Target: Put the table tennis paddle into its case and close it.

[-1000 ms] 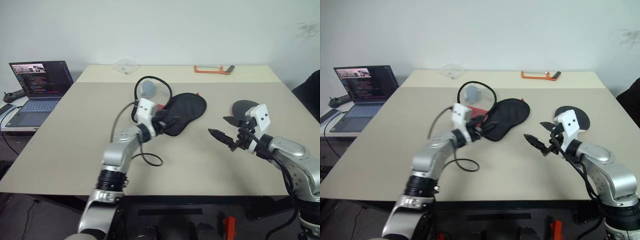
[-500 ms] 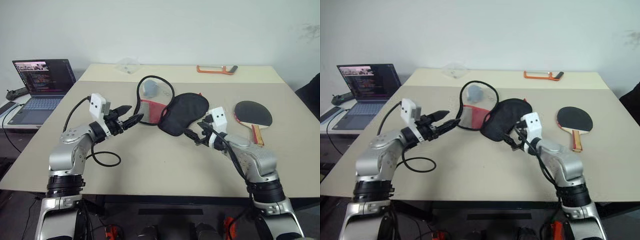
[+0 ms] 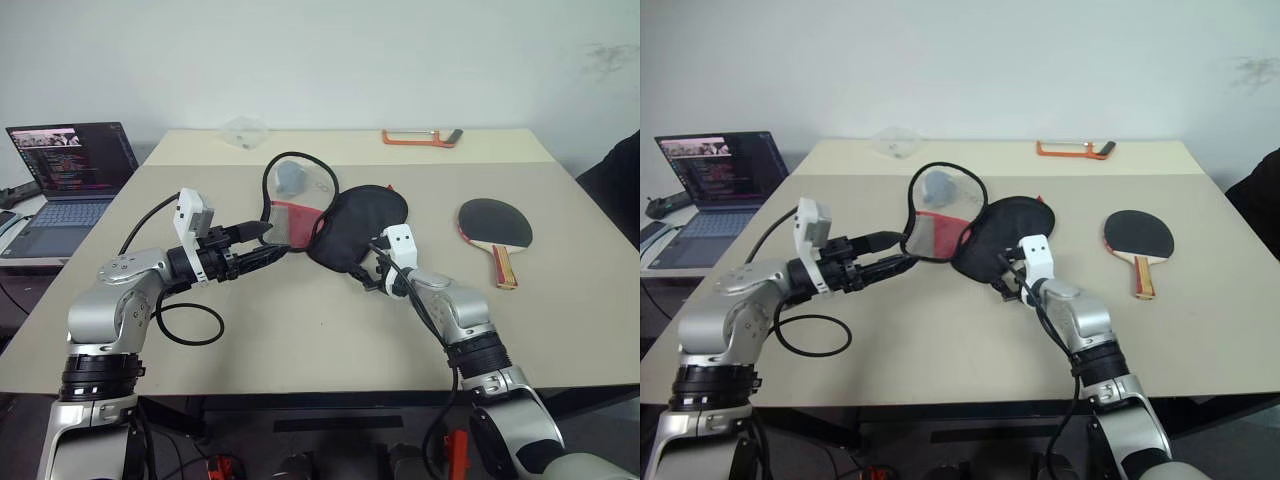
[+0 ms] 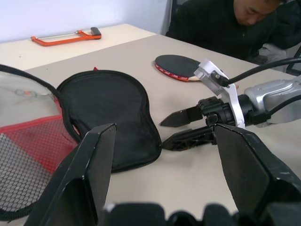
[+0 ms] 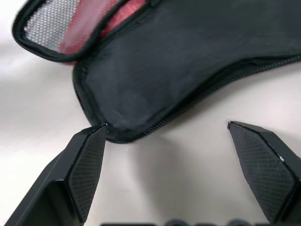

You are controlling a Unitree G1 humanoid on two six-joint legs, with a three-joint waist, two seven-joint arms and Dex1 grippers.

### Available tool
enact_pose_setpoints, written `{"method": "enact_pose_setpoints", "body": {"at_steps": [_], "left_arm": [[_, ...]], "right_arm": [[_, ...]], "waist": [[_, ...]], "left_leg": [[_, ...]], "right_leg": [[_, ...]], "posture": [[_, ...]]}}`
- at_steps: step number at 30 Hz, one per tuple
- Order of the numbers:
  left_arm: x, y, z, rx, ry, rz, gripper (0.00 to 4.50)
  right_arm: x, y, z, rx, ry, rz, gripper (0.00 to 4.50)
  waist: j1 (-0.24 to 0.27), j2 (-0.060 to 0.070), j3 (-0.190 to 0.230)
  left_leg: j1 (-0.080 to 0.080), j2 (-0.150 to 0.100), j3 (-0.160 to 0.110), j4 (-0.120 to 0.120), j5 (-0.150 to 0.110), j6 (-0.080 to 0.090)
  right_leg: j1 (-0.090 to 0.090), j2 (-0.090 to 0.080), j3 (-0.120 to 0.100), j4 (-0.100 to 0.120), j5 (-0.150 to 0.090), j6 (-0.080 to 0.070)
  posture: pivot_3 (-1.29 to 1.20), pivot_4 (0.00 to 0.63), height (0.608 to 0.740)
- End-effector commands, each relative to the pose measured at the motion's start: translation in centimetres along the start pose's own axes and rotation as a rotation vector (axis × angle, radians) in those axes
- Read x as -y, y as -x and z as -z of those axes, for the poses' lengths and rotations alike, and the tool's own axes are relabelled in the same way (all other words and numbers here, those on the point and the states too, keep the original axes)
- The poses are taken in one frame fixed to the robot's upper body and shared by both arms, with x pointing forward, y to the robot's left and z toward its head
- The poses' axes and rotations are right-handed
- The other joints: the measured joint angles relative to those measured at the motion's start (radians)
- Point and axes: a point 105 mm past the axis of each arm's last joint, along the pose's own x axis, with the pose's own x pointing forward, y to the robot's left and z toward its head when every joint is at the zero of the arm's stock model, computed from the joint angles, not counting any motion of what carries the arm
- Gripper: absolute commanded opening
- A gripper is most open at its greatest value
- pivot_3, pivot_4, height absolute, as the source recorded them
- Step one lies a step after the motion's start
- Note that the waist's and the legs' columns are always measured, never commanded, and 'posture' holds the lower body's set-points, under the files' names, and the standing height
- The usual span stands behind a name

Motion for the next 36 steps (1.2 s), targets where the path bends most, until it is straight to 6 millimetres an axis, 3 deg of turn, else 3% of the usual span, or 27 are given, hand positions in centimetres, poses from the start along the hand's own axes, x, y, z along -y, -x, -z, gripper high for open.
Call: {"method": "enact_pose_setpoints", "body": {"at_steps": [1,12,16,26,31,36], "left_arm": [[0.1,0.2,-1.4,0.037,-0.037,0.004,3.57],[0.2,-0.3,-1.1,0.038,-0.032,-0.005,3.57],[0.4,-0.6,-0.8,0.031,-0.033,0.002,3.63],[1.6,-1.1,0.3,0.0,-0.029,0.036,3.63],[2.5,-1.5,0.8,0.002,-0.011,0.052,3.63],[3.5,-1.6,1.2,-0.009,-0.005,0.08,3.63]], "right_arm": [[-1.4,-0.8,-1.5,0.052,0.014,-0.048,4.5],[-3.4,-2.3,-4.2,0.114,-0.155,-0.098,4.5],[-2.9,-2.2,-4.3,0.111,-0.225,-0.079,3.61],[-0.6,0.0,-2.1,-0.021,-0.41,-0.063,0.1],[3.4,2.2,-1.4,-0.054,-0.422,0.02,0.05],[6.1,4.8,-1.5,-0.107,-0.387,0.032,0.05]], "waist": [[-0.003,0.0,0.0],[-0.002,0.0,0.0],[-0.002,0.0,0.0],[-0.002,0.0,0.0],[0.0,0.0,0.0],[0.001,0.0,0.0]], "left_leg": [[0.0,0.0,0.001,0.0,0.0,0.0],[0.0,0.0,0.007,0.0,0.0,-0.001],[0.0,0.0,0.008,-0.001,0.0,0.0],[-0.002,0.001,0.01,-0.001,0.0,0.0],[-0.002,0.001,0.011,-0.001,-0.001,0.001],[-0.002,0.001,0.012,-0.001,-0.001,0.001]], "right_leg": [[0.0,0.0,0.001,0.0,0.0,0.0],[-0.004,0.0,0.008,0.0,0.0,0.0],[-0.006,0.0,0.01,0.001,0.0,0.0],[-0.009,0.0,0.013,0.001,0.0,0.0],[-0.009,0.0,0.014,0.001,0.0,0.0],[-0.009,0.0,0.014,0.001,0.0,0.0]], "posture": [[0.0,0.15,0.74],[0.0,0.15,0.74],[0.0,0.15,0.74],[0.0,0.15,0.74],[0.0,0.15,0.74],[0.0,0.15,0.74]]}}
